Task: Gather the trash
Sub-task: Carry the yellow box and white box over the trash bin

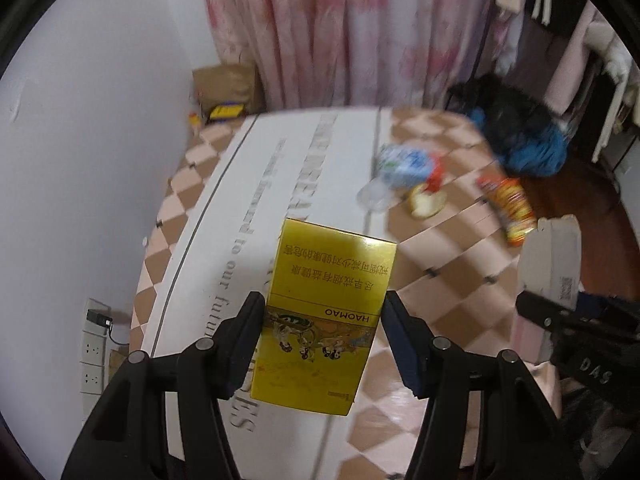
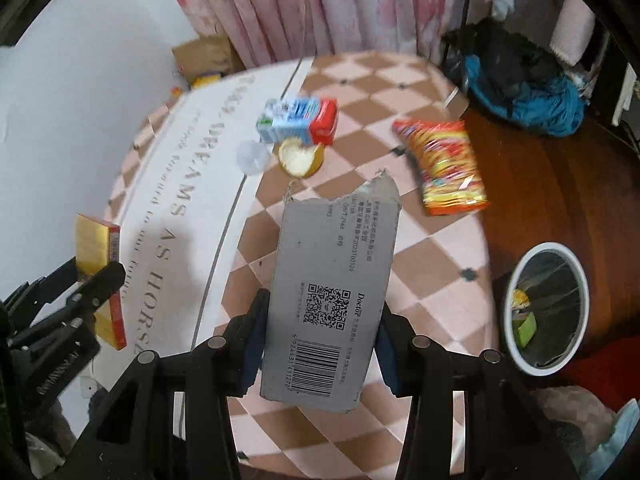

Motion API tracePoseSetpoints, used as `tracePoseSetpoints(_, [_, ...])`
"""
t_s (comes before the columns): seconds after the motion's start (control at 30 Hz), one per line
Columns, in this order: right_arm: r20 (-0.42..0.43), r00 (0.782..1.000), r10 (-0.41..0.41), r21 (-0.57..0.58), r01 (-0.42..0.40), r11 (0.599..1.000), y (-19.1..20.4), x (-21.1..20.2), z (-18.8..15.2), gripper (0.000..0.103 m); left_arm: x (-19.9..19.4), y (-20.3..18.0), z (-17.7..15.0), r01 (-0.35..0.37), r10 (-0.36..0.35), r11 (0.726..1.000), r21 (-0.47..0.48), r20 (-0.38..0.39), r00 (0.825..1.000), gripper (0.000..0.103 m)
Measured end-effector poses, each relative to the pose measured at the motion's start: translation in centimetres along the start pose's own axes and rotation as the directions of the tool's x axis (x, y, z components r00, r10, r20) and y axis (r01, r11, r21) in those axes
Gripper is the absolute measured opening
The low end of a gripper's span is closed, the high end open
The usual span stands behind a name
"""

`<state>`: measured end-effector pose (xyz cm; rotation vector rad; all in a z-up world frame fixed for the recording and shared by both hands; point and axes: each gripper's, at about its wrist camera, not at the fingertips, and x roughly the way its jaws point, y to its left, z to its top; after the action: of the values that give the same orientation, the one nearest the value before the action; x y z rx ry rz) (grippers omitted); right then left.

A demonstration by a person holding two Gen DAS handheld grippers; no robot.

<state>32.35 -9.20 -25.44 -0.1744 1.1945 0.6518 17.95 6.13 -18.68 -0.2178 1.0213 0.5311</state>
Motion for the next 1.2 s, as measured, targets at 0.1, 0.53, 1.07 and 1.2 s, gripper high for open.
tracePoseSetpoints(0.1, [0.068, 0.997, 0.018, 0.042, -0.021, 0.999, -2.5, -3.6, -1.2, 0.05, -2.0, -1.9, 1.5, 0.039, -0.04, 0.999, 0.016, 0.058, 0.998, 0.057])
tracePoseSetpoints(0.53, [0.241, 0.969, -0.052, 0.241, -0.008, 0.971, -17.9, -15.5, -4.4, 0.05, -7.0, -18.6, 4.1, 0.257, -0.287, 0.942, 0.216, 0.121, 0.95, 0.056])
tracePoseSetpoints(1.07, [-0.017, 0.996, -0.083, 0.462, 0.082, 0.883, -41.4, -6.6, -7.5, 0.05, 4.0, -40.9, 2.9, 0.503, -0.449, 0.818, 0.279, -0.236, 0.862, 0.056])
tracePoseSetpoints(1.2, [-0.103, 0.994, -0.035, 0.51, 0.083, 0.856, -44.8, -2.1, -8.6, 0.05, 9.5, -43.6, 2.0, 0.561, -0.453, 0.801, 0.21, -0.401, 0.796, 0.057])
